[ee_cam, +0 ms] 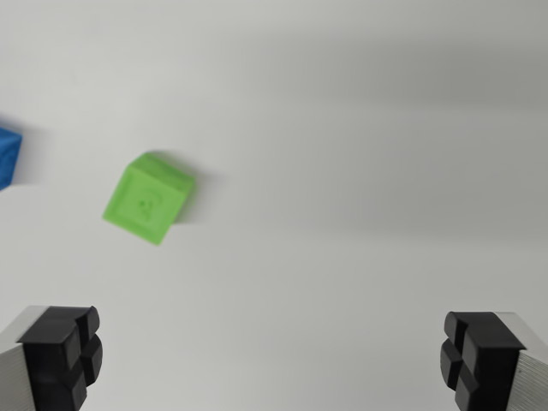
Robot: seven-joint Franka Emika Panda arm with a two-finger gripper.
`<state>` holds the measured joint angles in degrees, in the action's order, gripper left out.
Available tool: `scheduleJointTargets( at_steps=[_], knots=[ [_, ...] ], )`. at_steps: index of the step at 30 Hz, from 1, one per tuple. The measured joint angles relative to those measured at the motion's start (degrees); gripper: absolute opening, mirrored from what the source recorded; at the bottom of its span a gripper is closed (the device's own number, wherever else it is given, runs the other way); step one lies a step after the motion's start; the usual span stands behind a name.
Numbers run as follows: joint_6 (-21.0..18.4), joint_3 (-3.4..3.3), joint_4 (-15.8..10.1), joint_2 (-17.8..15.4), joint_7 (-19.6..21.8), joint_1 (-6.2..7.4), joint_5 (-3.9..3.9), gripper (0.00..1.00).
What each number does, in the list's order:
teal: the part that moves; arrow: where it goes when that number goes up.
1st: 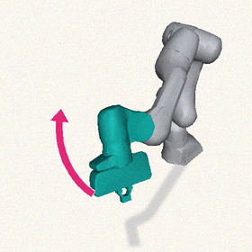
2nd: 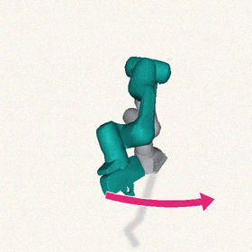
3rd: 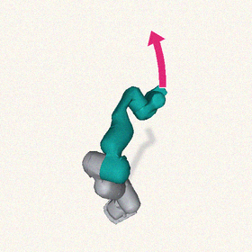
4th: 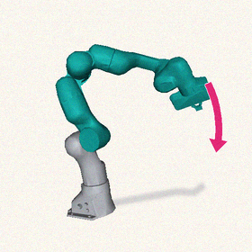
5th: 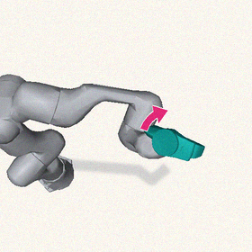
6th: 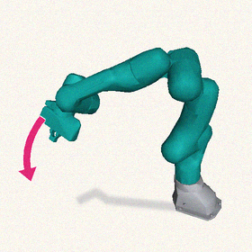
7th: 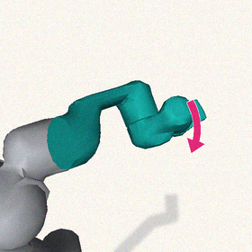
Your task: Stack cube
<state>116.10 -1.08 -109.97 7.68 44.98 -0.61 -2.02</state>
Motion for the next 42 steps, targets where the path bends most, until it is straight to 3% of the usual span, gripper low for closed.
scheduleJointTargets(
  at_steps=[23,42],
  knots=[
    [0.25,0.07,-0.35,0.01,0.51,0.25,0.0,1.0],
    [2.88,0.64,-2.44,0.51,4.0,1.84,0.05,1.0]
  ],
)
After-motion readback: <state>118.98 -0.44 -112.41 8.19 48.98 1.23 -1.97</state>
